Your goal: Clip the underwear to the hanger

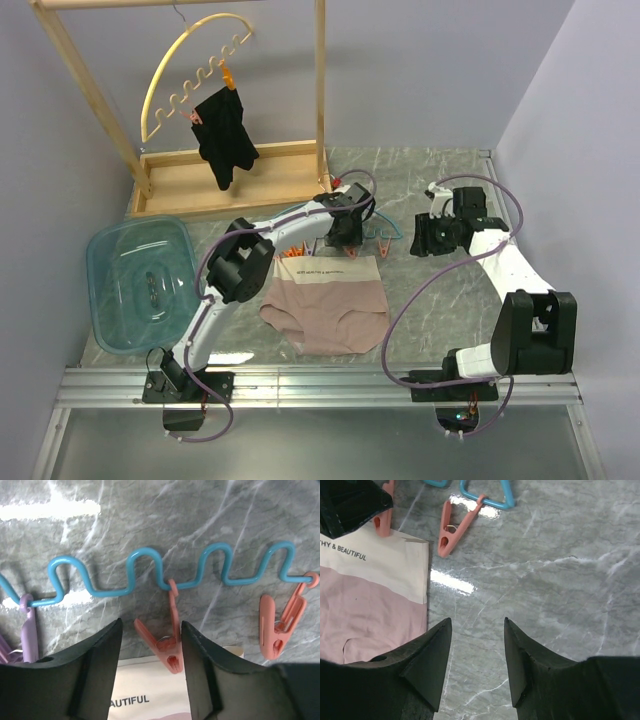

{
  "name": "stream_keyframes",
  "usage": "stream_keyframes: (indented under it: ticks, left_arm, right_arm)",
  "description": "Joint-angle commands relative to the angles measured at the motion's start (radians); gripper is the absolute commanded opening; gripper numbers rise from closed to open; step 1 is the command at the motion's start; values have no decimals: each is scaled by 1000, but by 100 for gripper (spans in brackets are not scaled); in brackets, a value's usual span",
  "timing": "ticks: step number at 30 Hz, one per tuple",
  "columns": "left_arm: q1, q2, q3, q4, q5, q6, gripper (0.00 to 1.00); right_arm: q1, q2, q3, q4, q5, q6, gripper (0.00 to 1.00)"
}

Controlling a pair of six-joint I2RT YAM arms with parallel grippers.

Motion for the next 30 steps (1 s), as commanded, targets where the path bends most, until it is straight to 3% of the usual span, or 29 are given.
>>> stream_keyframes:
  ticks: [1,13,20,30]
  left_arm:
    - [-8,37,44,15,-10,19,55]
    - [-8,72,92,24,-37,65,33]
    - [-5,60,70,27,-33,71,10]
    - [12,23,35,67,9,80,0]
  right_arm:
    - [-10,-22,1,13,-12,-13,54]
    - [-13,-4,-12,-1,-59,-25,52]
    - [-13,13,-36,-1,-97,-20,49]
    - [7,90,7,-26,-217,7,28]
